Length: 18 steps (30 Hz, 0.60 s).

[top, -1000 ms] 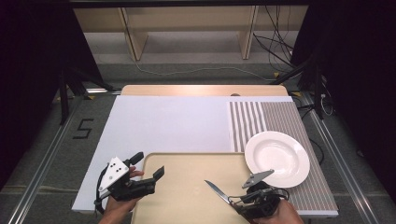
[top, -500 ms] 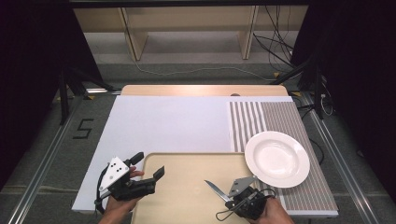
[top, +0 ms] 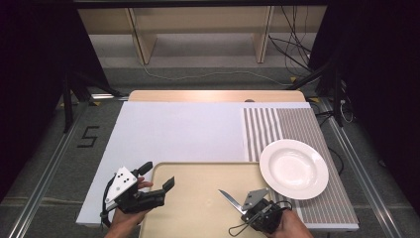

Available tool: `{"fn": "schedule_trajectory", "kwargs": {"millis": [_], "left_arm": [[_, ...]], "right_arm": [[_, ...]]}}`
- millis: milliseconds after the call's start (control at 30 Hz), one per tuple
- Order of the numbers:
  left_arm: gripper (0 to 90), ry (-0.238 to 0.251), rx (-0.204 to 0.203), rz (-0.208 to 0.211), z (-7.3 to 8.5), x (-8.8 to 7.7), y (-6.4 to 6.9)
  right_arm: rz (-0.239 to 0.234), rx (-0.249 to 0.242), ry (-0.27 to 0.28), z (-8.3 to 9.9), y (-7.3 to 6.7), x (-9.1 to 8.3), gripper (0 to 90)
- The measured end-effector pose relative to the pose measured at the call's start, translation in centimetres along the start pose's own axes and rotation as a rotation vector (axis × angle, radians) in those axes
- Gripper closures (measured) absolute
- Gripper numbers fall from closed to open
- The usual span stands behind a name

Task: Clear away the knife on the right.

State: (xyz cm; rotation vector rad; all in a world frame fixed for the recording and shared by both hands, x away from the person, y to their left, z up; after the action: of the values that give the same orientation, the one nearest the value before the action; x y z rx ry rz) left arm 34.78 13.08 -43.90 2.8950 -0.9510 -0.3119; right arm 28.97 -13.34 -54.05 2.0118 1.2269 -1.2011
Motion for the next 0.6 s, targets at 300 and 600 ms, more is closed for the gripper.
{"fn": "schedule_trajectory", "kwargs": {"millis": [300, 600], "left_arm": [[11.7, 0.0, 0.001, 0.0, 0.0, 0.0, 0.0], [11.7, 0.004, 0.0, 0.0, 0.0, 0.0, 0.0]], "right_arm": [[0.028, 0.019, -0.005, 0.3, 0.7, -0.1, 90.0], [0.04, 0.033, 0.0, 0.5, 1.4, -0.4, 90.0]]}}
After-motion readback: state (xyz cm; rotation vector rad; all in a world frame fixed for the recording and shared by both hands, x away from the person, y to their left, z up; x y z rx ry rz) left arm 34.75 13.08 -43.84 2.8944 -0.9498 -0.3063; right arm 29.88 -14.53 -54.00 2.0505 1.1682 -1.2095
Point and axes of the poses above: each handheld gripper's, and its own axes: x roughly forward along the jaws, z roughly out of its underside, y roughly to its right, the point moved 9 cm from there along x, roughly forward along the jaws, and after that the axes turned 3 degrees about y, right-handed, at the moved point
